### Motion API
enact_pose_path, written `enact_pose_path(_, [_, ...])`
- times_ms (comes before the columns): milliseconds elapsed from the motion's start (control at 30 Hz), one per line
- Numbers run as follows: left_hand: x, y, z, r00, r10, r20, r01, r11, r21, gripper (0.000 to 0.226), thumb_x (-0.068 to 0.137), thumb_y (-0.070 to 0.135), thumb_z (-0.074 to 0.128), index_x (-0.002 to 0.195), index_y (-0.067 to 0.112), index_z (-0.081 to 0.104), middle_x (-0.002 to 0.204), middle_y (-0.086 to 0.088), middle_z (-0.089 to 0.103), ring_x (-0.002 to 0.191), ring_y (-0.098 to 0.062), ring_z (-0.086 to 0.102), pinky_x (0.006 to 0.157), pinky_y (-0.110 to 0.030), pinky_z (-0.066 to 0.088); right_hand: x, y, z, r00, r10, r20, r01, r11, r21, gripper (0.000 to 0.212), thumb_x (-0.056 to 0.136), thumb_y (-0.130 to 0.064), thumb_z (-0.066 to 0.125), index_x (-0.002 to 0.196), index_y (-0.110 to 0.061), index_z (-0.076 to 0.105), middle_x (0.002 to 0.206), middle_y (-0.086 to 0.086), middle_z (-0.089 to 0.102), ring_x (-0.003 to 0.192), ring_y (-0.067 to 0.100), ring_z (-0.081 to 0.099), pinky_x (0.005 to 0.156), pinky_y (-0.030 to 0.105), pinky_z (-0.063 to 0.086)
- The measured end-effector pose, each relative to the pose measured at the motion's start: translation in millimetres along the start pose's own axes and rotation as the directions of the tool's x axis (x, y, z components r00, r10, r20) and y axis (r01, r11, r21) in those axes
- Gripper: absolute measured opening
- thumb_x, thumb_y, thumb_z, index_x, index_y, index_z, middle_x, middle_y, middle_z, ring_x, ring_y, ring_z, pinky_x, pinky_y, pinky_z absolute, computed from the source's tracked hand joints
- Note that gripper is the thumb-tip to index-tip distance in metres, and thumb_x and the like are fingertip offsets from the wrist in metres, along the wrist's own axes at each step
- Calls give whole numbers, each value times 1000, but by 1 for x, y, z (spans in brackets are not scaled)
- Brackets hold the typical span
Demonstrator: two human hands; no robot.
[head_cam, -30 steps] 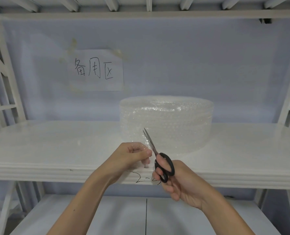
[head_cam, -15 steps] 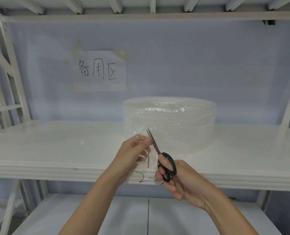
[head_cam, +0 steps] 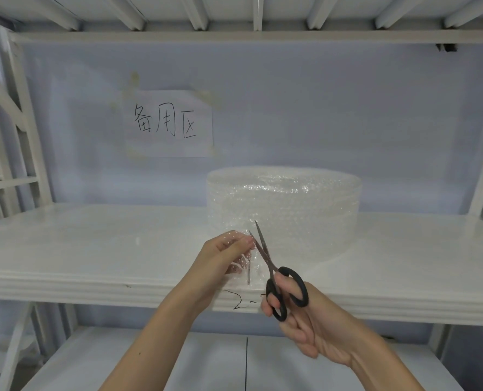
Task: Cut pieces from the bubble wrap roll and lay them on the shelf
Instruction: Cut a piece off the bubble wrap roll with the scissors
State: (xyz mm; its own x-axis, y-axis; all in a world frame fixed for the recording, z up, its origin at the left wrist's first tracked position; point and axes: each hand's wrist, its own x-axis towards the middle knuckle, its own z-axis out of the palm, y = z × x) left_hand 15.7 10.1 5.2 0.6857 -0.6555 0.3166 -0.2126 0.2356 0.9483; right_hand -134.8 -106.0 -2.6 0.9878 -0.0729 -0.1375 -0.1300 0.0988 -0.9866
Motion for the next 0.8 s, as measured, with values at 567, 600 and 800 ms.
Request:
enact_pose_path(567, [4, -7, -8, 992, 23, 124, -18, 999, -44, 16, 77, 30, 74, 74, 16, 70, 76, -12, 60, 72, -23, 50, 71, -31, 41, 13, -15, 17, 980, -151, -133, 132, 982, -138, 48, 84, -55, 54, 80, -7, 52, 39, -5, 43, 26, 7, 32, 29, 16, 29])
enact_pose_path(600, [4, -8, -9, 991, 22, 130, -16, 999, -48, 17, 78, 31, 74, 76, 15, 69, 78, -15, 60, 74, -26, 50, 73, -34, 40, 14, -14, 18, 978, -160, -137, 140, 980, -145, 47, 84, -55, 54, 77, -8, 52, 38, -4, 42, 26, 8, 32, 30, 16, 28])
enact_pose_path(800, [6, -11, -9, 989, 38, 143, -39, 999, 5, 22, 81, 26, 75, 78, 5, 66, 77, -26, 60, 70, -26, 53, 70, -30, 44, 24, -10, 13, 971, -198, -132, 176, 970, -165, 57, 74, -68, 59, 77, -11, 56, 43, 5, 42, 29, 14, 33, 32, 21, 29])
